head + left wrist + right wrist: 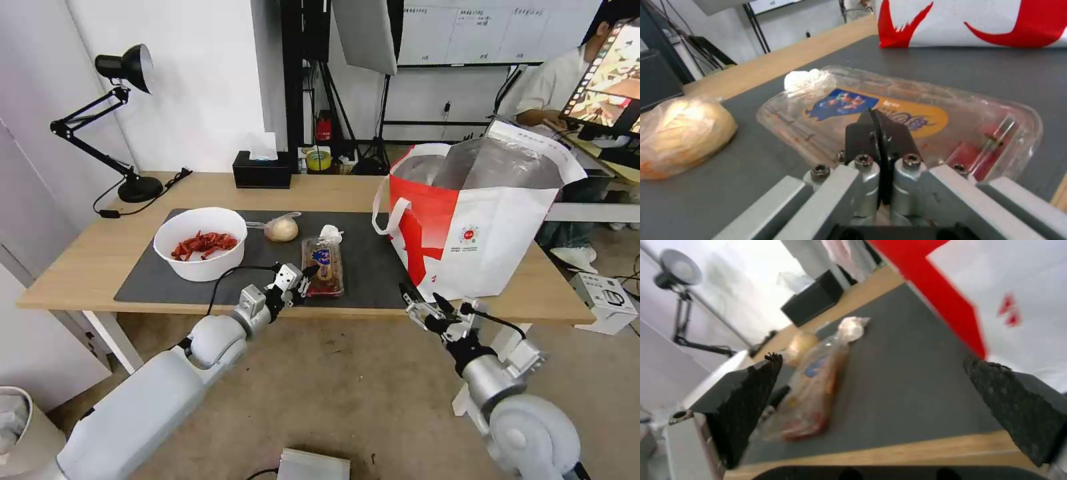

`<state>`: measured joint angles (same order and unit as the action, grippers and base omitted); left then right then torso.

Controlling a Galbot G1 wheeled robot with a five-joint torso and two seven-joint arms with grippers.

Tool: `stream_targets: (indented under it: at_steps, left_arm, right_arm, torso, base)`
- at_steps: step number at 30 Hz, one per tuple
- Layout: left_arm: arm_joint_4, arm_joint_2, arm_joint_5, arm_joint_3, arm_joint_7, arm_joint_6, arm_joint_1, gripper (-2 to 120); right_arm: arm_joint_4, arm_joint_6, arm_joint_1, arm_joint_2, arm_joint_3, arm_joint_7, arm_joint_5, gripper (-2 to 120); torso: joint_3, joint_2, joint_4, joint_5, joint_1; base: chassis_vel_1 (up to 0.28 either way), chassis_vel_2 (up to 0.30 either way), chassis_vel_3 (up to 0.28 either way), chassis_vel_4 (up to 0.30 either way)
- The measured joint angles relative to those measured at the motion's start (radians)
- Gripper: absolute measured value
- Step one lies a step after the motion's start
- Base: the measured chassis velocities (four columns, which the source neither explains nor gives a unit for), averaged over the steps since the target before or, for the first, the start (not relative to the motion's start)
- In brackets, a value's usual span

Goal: Pick up the trash from the table and place it into the takeout bag.

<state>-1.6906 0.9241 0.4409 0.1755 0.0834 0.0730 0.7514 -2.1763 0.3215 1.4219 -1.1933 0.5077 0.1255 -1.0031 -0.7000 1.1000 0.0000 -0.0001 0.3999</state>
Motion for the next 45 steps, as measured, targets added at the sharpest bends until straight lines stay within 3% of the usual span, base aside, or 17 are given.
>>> stream_targets:
  at_steps: [9,31,45]
  left_arm:
    - [-0.003,-0.016,0.0,-0.007,0.003,-0.001,0.012,0]
    - [-0.011,-0.012,0.01,0.009,0.013,-0.013,0.02,0]
    - [-0.001,-0.022,0.023,0.01,0.012,-0.023,0.009,0]
  right_arm:
    - [0.067,0.076,-0.119,-0.013,-0.043,0.075,-0.148,100]
    - [0.219,0.144,-0.373,-0.042,-0.176,0.142,-0.253,100]
    - [0.391,0.35,-0.596,-0.116,-0.256,0.28,-0.268,100]
  torso:
    - [0.0,0.0,0.0,0.0,0.0]
    - [0.0,0.0,0.0001,0.0,0.0]
    - [0.0,0.0,0.0,0.0,0.0]
  base:
    - [0.0,0.0,0.0,0.0]
    - [0.0,0.0,0.0,0.0]
    - [0.0,0.0,0.0,0.0]
